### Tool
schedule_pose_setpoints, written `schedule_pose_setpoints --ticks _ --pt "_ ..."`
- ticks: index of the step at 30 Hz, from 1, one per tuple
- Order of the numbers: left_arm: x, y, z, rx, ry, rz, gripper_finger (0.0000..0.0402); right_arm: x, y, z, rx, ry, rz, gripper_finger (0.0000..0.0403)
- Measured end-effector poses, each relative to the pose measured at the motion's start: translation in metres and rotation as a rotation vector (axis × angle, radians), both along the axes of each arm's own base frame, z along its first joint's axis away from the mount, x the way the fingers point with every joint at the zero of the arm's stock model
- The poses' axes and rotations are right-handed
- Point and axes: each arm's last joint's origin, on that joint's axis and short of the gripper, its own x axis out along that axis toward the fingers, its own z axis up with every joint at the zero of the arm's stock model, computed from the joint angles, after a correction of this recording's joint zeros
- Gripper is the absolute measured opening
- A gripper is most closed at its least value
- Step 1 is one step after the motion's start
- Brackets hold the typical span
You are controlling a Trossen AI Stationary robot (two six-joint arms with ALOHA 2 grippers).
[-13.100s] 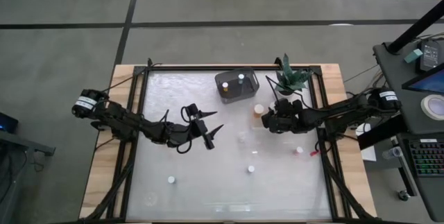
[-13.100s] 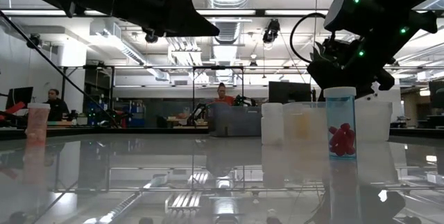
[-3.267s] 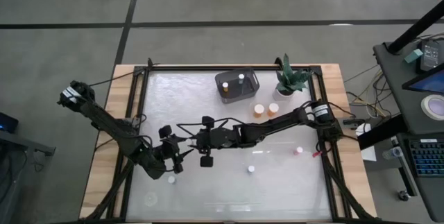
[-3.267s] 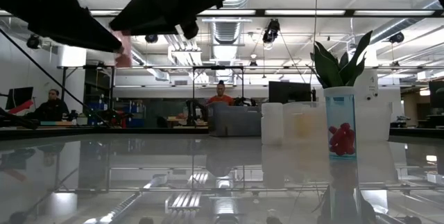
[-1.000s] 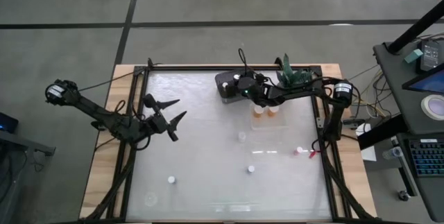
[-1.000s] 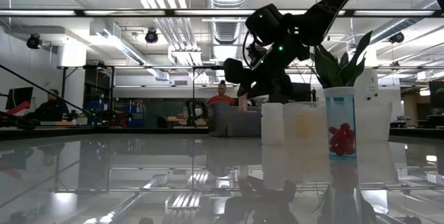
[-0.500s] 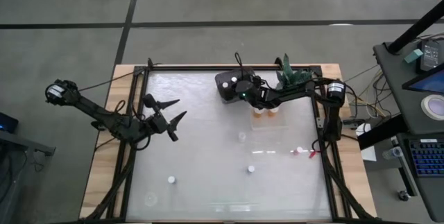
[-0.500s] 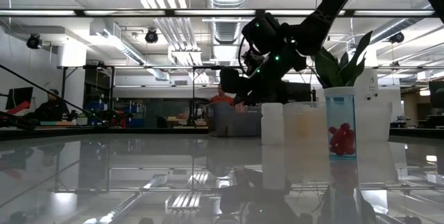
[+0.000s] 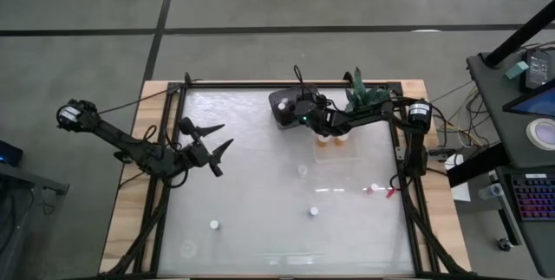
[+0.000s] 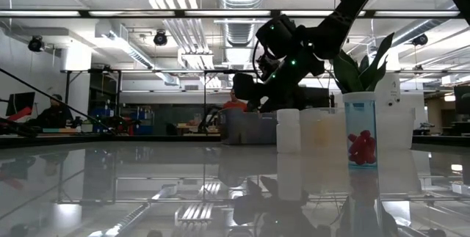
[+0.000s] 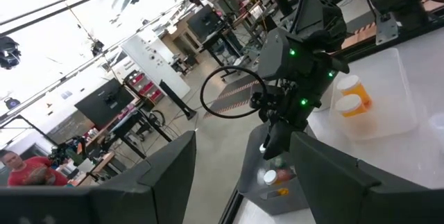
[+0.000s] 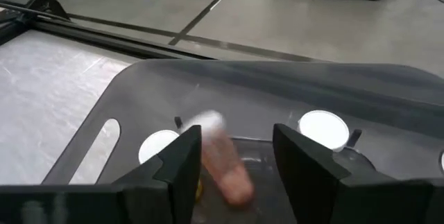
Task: Pick and place medicine bottles into bin by pill shape (circle, oval)
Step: Put the small white pill bottle into the black bin
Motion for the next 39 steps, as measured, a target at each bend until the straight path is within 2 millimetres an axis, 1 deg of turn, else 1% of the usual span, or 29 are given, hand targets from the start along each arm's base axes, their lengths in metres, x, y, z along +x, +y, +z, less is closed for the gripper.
schedule_pose_setpoints --ticks 5,10,14,18,23,29,34,39 --pt "0.000 0.000 0.000 0.000 0.000 0.000 0.0219 0.000 0.000 0.000 0.000 0.000 0.000 0.0194" --pt "0.000 0.000 0.000 0.000 0.001 0.000 0.0219 0.001 0.003 0.003 -0.008 0.007 0.024 0.0194" --pt "0.000 0.000 0.000 0.000 0.001 0.000 0.0219 0.003 0.013 0.014 -0.040 0.009 0.069 0.0194" --pt "0.000 0.000 0.000 -0.003 -0.004 0.000 0.0219 0.003 0.028 0.032 -0.095 0.024 0.138 0.0193" --pt "0.000 0.000 0.000 -0.007 -0.008 0.000 0.0219 0.000 0.057 0.059 -0.168 0.075 0.252 0.0194" --pt "0.000 0.000 0.002 -0.021 -0.029 0.000 0.0219 -0.013 0.105 0.084 -0.219 0.180 0.432 0.0194" --pt "0.001 0.000 0.002 -0.046 -0.046 -0.001 0.0219 -0.030 0.146 0.092 -0.229 0.306 0.587 0.0194" --pt "0.004 -0.002 -0.002 -0.090 -0.066 -0.002 0.0219 -0.046 0.180 0.087 -0.163 0.418 0.780 0.0194"
